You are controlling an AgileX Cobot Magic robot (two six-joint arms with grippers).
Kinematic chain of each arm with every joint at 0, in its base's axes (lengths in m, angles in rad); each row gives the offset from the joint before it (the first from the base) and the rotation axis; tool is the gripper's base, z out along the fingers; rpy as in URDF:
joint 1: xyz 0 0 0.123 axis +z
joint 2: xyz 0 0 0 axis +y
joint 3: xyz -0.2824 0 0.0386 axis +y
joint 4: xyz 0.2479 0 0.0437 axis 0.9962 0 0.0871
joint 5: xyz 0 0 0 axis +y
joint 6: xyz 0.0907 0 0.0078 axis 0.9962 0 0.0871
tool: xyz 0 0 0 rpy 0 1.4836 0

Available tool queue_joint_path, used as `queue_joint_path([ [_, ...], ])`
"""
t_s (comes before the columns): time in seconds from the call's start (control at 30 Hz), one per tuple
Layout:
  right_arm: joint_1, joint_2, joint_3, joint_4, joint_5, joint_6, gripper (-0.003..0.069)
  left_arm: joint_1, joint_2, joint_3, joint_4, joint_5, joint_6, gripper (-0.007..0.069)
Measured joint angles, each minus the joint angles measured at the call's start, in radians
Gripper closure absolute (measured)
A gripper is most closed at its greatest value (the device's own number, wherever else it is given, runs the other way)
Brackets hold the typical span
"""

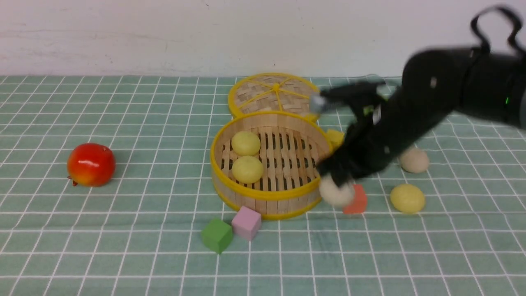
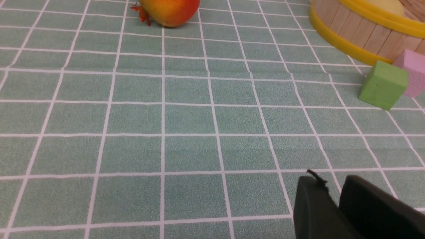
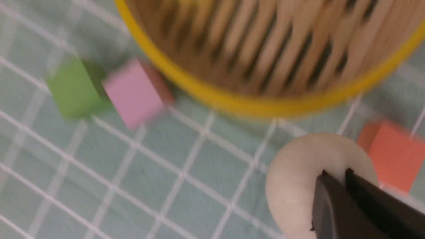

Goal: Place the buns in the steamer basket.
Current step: Use the right arm to put the steamed stuffed bun into the steamer

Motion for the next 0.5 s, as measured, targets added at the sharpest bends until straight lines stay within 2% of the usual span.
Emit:
queue_joint_path([
  [0.17,0.0,0.048,-0.101,0.075,-0.047,-0.053,0.0656,0.0,0.0,0.0,0.0,0.0,0.0,0.0501],
  [0.3,0.0,0.133,-0.131,0.225,-0.114,-0.149,0.0656,0.0,0.0,0.0,0.0,0.0,0.0,0.0501],
  [0.5,0.0,0.236,-0.131,0.31,-0.159,-0.264,0.0656,0.0,0.0,0.0,0.0,0.0,0.0,0.0501],
])
